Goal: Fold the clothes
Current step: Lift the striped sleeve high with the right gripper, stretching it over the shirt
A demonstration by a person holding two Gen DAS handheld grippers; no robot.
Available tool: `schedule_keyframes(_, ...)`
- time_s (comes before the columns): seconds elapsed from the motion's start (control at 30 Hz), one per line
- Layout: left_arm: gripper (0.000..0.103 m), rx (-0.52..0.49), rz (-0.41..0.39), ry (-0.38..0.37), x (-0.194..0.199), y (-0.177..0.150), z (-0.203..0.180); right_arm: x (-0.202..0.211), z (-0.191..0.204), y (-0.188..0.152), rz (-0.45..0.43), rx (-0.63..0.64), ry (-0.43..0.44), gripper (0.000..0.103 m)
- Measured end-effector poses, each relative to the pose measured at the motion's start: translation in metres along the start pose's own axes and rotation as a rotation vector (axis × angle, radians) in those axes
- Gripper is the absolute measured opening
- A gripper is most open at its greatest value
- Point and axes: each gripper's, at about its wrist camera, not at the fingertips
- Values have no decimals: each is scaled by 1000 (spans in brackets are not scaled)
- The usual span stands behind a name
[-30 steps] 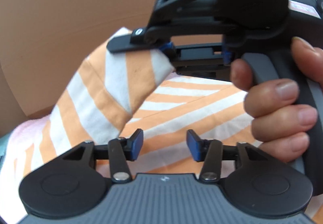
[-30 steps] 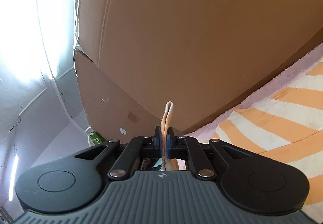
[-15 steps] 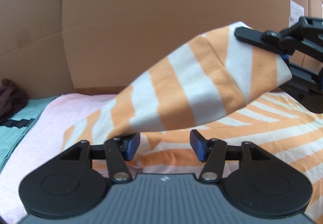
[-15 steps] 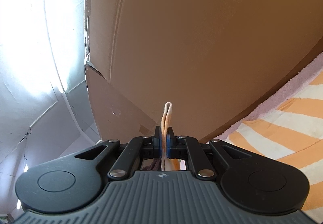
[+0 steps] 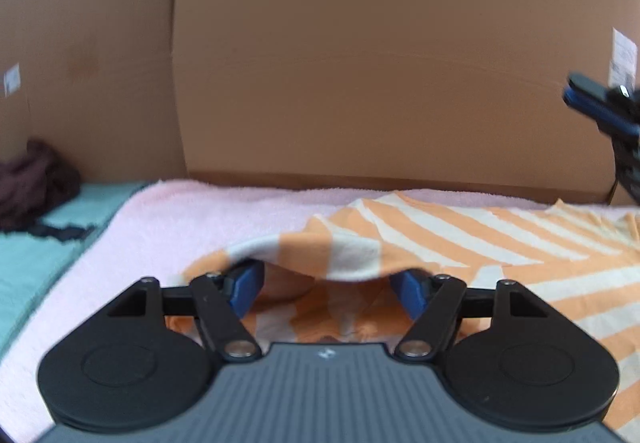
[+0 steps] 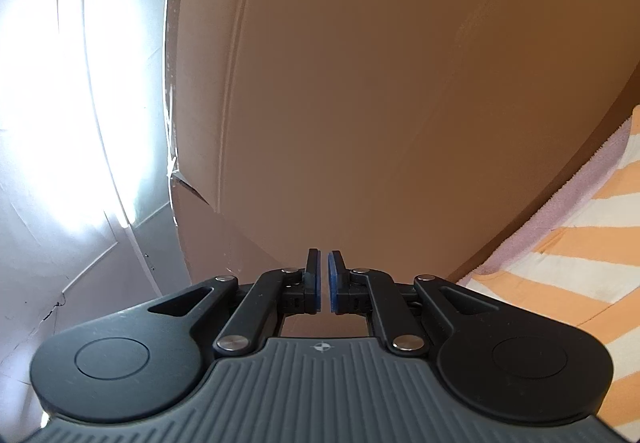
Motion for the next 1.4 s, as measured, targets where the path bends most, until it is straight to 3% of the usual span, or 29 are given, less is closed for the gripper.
schedule_keyframes(0.1, 72, 5, 0, -2, -4, -4, -1, -5, -6, -1, 41, -29, -51, 13)
schedule_keyframes(0.2, 75, -15, -8, 6, -5, -8, -5, -16, -11, -3, 131, -9, -198, 25)
schedule_keyframes(0.4, 81, -35, -28, 11, 1, -9, -11, -33, -21, -14, 291, 43, -451, 25)
schedule_keyframes(0.5, 81, -28, -37, 13, 0, -9, -12, -33, -29, -21, 348, 58, -507, 25)
schedule_keyframes(0.67, 82, -36, -91, 10, 7, -10, -13, -37, -31, -28, 363, 81, -510, 28)
schedule_keyframes(0.87, 82, -31, -89, 12, 6, -8, -11, -42, -31, -30, 359, 102, -510, 29)
schedule_keyframes(0.9, 82, -31, -89, 12, 5, -8, -11, -43, -32, -31, 358, 106, -510, 27)
schedule_keyframes(0.97, 83, -32, -87, 13, 4, -8, -12, -45, -32, -32, 357, 113, -510, 9)
schedule_keyframes(1.1, 84, -31, -87, 17, 1, -7, -12, -46, -31, -33, 349, 121, -509, 7)
schedule_keyframes(1.23, 85, -30, -79, 16, -1, -6, -11, -42, -31, -30, 321, 90, -473, 7)
schedule_keyframes(1.4, 85, -35, -82, 15, -1, -6, -12, -31, -21, -21, 229, 63, -342, 7)
Point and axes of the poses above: each gripper's, at about its wrist camera, not at the fingertips, and x roughly against the way its jaws point, z to its left, y to its top, and after that the axes turned 2 degrees about z, right-handed
